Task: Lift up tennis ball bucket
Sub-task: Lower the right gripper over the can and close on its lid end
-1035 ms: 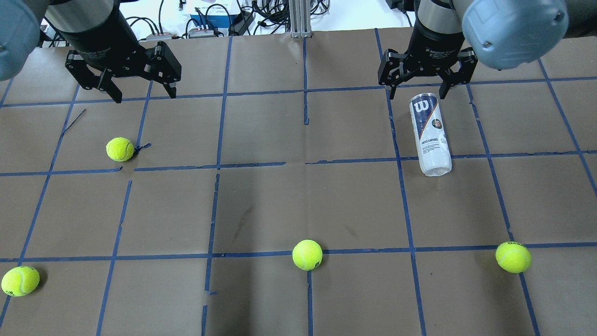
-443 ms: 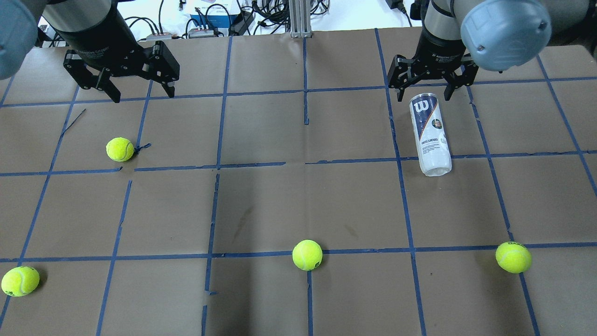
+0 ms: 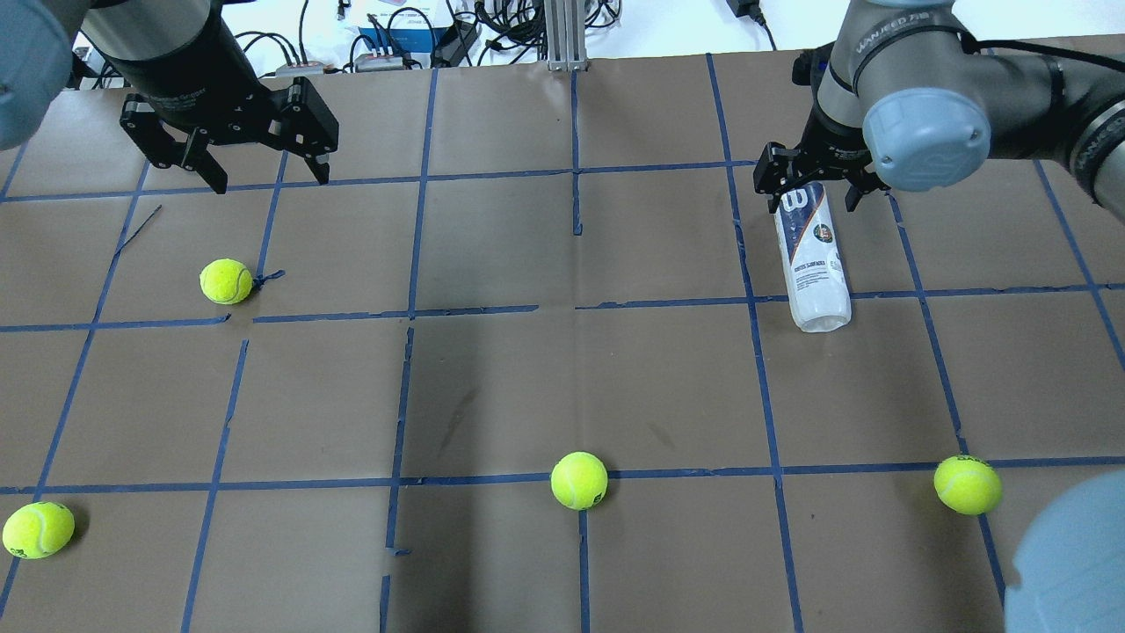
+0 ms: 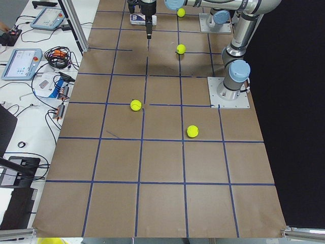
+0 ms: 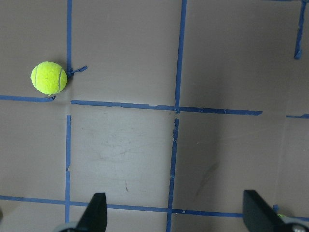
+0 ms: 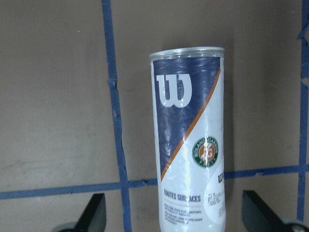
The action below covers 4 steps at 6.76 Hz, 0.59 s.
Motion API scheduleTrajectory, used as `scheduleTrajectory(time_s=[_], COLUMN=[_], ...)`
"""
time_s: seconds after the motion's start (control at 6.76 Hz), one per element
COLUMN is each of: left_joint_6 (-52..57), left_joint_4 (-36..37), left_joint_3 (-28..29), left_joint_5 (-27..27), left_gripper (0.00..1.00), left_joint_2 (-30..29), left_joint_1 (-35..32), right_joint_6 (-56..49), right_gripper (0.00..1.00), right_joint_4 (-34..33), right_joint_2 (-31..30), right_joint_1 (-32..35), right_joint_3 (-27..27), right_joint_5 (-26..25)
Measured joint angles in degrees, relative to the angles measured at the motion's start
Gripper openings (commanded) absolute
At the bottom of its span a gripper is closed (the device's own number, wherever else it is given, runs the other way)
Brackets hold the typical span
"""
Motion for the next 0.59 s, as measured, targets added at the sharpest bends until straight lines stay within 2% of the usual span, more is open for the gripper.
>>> scheduleTrajectory(time_s=[0.3,0.59], left_joint_6=[0.06,0.07], left_joint_4=[0.0,0.02], left_joint_3=[0.02,0.11], left_joint_5=[0.0,0.0], left_gripper=[1.0,1.0], left_joint_2=[-0.04,-0.18], left_joint_1=[0.04,0.01], right_joint_6=[-3.34,-4.37], right_gripper=[1.0,1.0], right_joint_4=[-4.23,-5.34], right_joint_2=[3.13,4.53], right_joint_1=[-2.27,-3.15], right_joint_3=[1.2,1.45], right_joint_5=[0.38,0.57])
